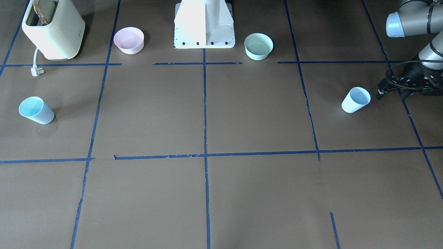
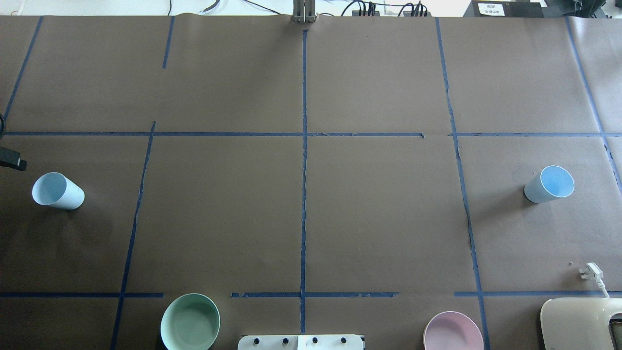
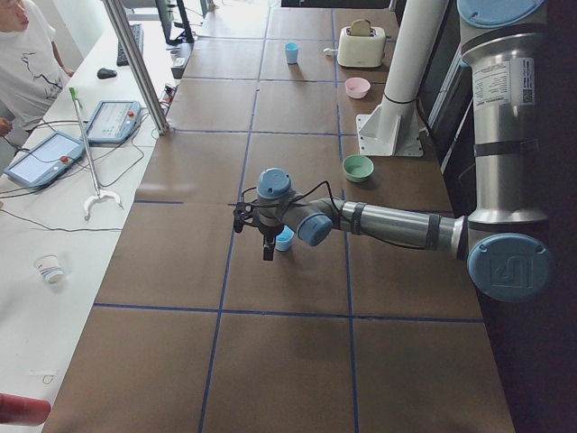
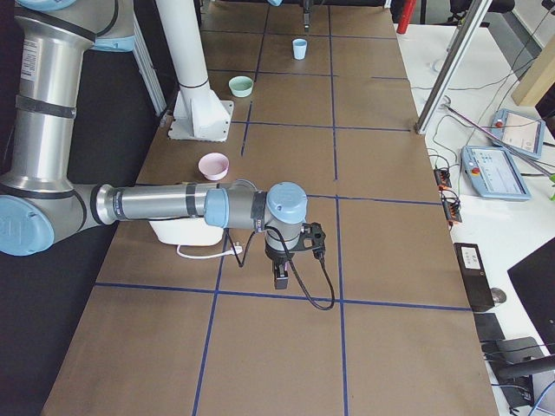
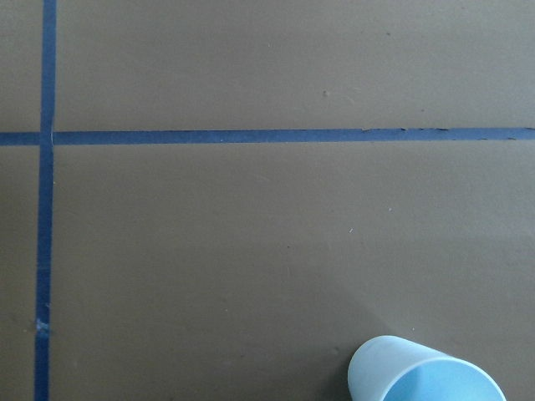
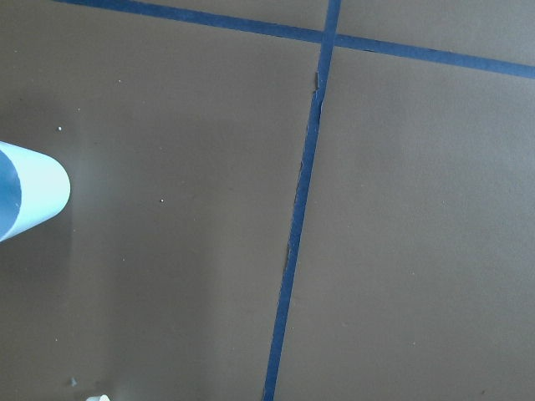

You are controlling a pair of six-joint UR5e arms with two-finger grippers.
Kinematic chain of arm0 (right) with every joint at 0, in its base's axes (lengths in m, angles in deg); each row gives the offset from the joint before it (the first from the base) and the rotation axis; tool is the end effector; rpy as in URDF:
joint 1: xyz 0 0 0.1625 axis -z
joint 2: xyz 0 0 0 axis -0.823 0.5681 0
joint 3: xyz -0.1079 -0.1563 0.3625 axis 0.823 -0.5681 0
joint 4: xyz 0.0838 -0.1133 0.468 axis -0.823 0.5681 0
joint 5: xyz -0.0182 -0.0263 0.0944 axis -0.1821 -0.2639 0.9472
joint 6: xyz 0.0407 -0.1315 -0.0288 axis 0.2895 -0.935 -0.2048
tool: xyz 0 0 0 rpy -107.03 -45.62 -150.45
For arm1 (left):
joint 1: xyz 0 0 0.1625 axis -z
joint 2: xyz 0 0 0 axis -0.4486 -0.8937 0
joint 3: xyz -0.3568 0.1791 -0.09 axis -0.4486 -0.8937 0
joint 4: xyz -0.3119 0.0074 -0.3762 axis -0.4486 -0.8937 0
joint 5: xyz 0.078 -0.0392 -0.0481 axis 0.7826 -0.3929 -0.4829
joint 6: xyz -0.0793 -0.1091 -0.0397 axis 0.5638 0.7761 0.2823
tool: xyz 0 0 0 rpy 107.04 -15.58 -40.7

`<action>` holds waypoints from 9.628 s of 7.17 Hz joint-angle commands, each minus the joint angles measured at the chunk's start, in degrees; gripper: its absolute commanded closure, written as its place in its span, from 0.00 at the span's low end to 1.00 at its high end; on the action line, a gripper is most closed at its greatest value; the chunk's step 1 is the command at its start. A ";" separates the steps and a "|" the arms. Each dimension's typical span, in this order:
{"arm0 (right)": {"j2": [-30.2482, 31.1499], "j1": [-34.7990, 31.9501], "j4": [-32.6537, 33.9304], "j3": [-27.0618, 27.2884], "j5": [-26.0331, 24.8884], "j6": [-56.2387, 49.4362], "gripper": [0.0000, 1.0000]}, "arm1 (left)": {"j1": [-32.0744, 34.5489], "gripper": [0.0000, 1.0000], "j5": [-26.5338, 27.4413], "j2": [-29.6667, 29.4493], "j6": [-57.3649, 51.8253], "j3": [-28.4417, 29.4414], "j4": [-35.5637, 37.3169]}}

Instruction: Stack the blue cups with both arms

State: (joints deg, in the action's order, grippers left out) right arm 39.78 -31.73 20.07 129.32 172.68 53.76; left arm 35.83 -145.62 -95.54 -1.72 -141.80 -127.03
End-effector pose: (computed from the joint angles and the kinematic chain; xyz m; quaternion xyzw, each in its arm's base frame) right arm 0.0133 -0.4800 0.6267 0.0007 -0.3666 -0.0803 0.9269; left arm 0.2165 -0.5220 0.5736 0.0512 0.4033 -0.0234 0.9134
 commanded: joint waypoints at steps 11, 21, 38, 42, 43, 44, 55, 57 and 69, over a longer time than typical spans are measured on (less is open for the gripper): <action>0.08 -0.07 0.00 0.16 0.00 0.00 0.00 | -7.65 1.00 0.87 -3.45 8.30 0.30 0.47; 0.08 -0.07 0.00 0.16 0.44 -0.09 0.00 | -33.29 1.00 18.07 -52.92 42.22 9.67 29.92; -4.83 3.18 -0.09 3.32 4.31 5.09 0.00 | 22.95 0.00 -5.53 -7.18 -55.40 -3.89 41.87; -7.39 9.31 -3.83 2.98 -0.23 16.66 0.00 | 32.52 0.00 -6.96 -1.89 -64.47 3.01 40.20; -7.04 12.12 -12.39 0.71 -1.22 24.79 0.00 | 32.52 0.00 -6.96 -1.89 -64.47 2.67 40.20; -6.95 15.37 -19.35 -1.49 -1.92 30.53 0.00 | 32.52 0.00 -6.96 -1.97 -64.47 2.75 40.20; -4.48 28.76 -36.56 -9.51 -7.65 41.13 0.59 | 32.52 0.00 -9.95 -1.97 -64.56 2.58 40.20; -4.66 28.67 -36.56 -9.16 -7.20 41.13 0.98 | 32.52 0.00 -9.95 -1.97 -64.56 2.58 40.20; -53.48 51.31 -0.44 -1.31 -20.17 96.69 1.00 | 32.52 0.00 -9.95 -2.06 -61.39 4.42 40.20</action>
State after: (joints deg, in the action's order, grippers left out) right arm -7.52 14.35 19.44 130.30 158.09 140.64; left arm 68.35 -155.55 -97.60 -63.22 -137.33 -86.83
